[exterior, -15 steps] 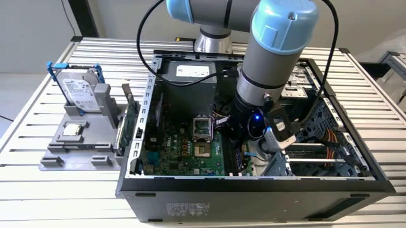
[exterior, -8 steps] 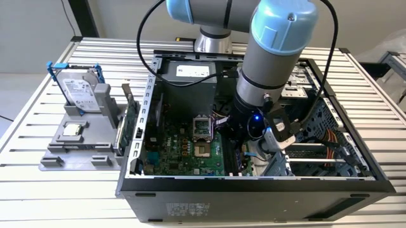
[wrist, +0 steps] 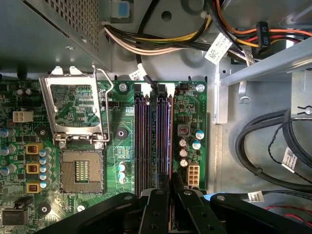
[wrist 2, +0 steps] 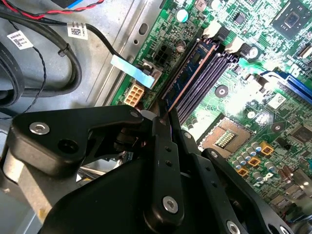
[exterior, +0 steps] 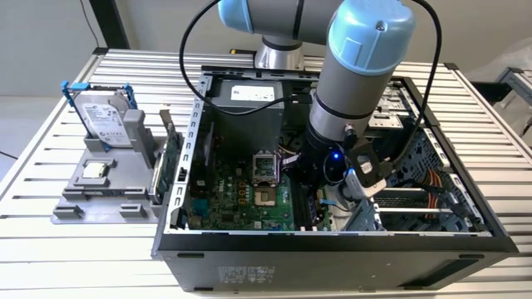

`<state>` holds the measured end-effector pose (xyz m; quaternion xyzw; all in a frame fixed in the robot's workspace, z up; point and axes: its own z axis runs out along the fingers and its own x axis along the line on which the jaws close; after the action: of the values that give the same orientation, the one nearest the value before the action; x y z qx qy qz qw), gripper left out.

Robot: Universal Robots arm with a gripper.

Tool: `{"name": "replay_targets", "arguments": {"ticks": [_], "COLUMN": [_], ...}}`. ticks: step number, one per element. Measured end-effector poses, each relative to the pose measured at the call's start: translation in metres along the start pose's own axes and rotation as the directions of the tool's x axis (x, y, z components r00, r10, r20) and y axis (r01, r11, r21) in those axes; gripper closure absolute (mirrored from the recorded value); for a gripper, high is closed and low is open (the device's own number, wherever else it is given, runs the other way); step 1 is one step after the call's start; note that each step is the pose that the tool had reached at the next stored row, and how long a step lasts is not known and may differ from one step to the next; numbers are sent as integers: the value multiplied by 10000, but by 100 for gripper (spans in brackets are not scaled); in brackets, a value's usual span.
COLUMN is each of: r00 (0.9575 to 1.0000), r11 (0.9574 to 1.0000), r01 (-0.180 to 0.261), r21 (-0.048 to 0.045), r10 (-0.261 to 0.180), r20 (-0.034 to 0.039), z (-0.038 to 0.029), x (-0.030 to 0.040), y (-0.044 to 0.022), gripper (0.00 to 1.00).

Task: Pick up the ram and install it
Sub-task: 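Insert the ram into the slot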

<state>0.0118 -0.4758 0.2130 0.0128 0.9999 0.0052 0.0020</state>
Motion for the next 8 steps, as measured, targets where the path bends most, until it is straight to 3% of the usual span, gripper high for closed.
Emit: {"name": "replay_targets", "arguments": {"ticks": [8], "r00": [10000], "r11": [10000], "r01": [7], "r21": [-1], "r10": [-7], "r20": [0], "z": [0], "x": [0], "y": [0], "gripper": [100]}}
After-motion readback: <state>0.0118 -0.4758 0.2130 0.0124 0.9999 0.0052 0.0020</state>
